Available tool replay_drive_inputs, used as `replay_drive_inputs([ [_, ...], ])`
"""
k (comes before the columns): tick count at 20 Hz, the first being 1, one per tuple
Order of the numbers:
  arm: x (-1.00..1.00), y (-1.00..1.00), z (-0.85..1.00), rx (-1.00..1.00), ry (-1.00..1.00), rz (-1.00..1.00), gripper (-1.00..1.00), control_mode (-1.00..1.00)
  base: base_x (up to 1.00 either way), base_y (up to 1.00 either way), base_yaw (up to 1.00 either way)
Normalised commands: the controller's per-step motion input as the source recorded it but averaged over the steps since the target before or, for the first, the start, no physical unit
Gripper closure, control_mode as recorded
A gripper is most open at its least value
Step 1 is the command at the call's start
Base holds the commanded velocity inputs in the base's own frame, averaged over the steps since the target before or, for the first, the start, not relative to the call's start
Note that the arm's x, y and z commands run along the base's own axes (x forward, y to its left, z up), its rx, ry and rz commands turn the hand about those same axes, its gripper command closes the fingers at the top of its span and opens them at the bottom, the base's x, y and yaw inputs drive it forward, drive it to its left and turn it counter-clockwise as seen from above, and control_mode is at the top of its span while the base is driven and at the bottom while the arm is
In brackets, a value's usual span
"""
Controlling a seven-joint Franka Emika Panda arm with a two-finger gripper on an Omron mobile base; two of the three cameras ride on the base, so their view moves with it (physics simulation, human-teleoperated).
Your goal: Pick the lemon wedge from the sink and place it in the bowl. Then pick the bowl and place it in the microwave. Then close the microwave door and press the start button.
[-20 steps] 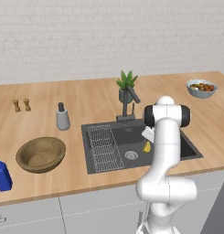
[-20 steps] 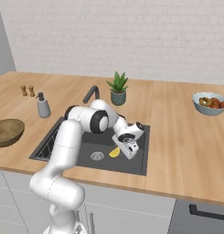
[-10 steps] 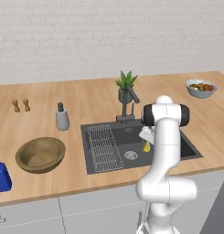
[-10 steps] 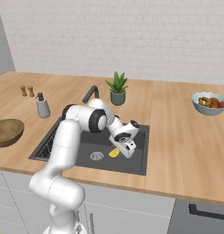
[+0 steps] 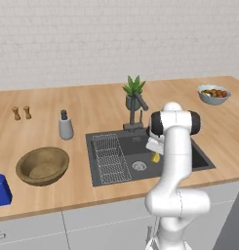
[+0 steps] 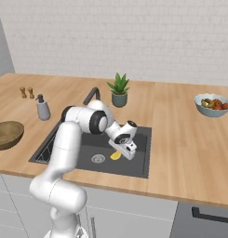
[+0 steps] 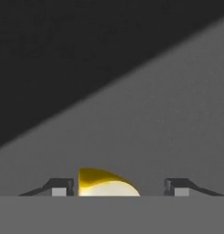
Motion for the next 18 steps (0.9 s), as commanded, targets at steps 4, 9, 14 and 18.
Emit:
replay_drive_inputs([
  [4,-0.31,0.21,-0.31,0.0,0.05,0.02,1.0,-1.0,0.0,0.0,0.0],
  [9,-0.33,0.03,-0.04,0.08,0.05,0.0,1.0,-1.0,0.0,0.0,0.0],
  [14,-0.41,-0.13,0.95,0.0,-0.12,0.0,1.0,-1.0,0.0,0.0,0.0],
  [18,-0.69,-0.09,1.0,-0.03,-0.17,0.0,1.0,-1.0,0.0,0.0,0.0],
])
